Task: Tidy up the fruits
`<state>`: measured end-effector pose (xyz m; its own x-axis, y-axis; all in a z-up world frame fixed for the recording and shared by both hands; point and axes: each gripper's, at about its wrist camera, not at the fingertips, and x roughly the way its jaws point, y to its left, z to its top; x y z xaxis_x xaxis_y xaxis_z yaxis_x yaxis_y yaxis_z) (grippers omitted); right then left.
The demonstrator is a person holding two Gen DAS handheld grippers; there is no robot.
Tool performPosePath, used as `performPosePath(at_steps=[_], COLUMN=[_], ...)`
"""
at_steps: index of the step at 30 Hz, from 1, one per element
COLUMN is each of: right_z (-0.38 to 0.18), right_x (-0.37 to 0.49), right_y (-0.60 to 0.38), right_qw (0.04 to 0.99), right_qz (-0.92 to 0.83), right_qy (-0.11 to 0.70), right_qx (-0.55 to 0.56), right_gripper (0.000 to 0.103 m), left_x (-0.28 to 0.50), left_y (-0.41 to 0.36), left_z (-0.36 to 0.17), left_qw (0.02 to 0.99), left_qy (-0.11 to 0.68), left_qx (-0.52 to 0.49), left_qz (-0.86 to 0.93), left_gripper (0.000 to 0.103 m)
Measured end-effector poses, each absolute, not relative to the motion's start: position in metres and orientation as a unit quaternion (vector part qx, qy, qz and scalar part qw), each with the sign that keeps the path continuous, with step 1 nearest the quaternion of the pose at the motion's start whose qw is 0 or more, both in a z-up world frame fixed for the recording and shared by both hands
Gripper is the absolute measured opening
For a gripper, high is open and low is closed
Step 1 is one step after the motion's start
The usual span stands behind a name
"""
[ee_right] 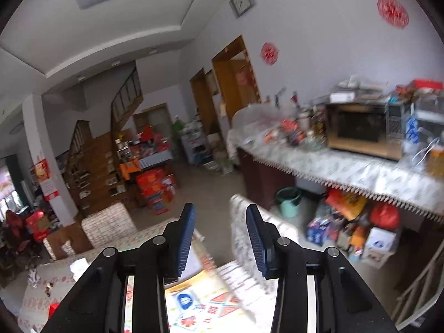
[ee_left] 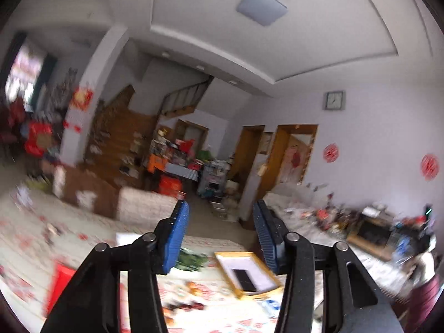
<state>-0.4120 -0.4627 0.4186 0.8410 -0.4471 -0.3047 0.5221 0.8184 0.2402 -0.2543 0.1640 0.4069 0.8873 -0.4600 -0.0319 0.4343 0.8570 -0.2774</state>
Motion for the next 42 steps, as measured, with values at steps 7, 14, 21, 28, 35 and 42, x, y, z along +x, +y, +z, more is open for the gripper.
performPosePath(at_steps=[7,14,21,28,35,42], right_z=[0.482,0.557,0.589,0.472,0.271,0.113], right_x=[-0.450,-0.477,-0.459,-0.350,-0.240,-0.150], right_y=[-0.460,-0.465,-0.465,-0.415,-0.306,-0.182], right_qw=[0.941,0.934,0.905,0.936,0.947,0.911], right_qz=[-0.299,-0.329,-0.407,-0.293,-0.050,0.163], right_qy=[0.123,0.094,0.097,0.196,0.315,0.373], right_qx=[0.101,0.100,0.069,0.009,0.024,0.062], right_gripper=[0.048,0.049,0.057,0.062,0.062,0.047], left_x=[-0.305,-0.322,-0.320,-0.264,-0.190,-0.088], left_y=[0.218,0.288,0.346,0.298,0.225,0.154], left_z=[0.485,0.558,0.585,0.471,0.283,0.117], left_qw=[0.996,0.996,0.961,0.986,0.987,0.928], left_qy=[-0.002,-0.028,-0.032,0.032,0.148,0.300], left_qx=[-0.039,-0.031,-0.002,0.054,-0.012,-0.140], left_qz=[-0.083,0.080,0.273,0.155,-0.057,-0.172], left_gripper=[0.054,0.054,0.054,0.064,0.064,0.043])
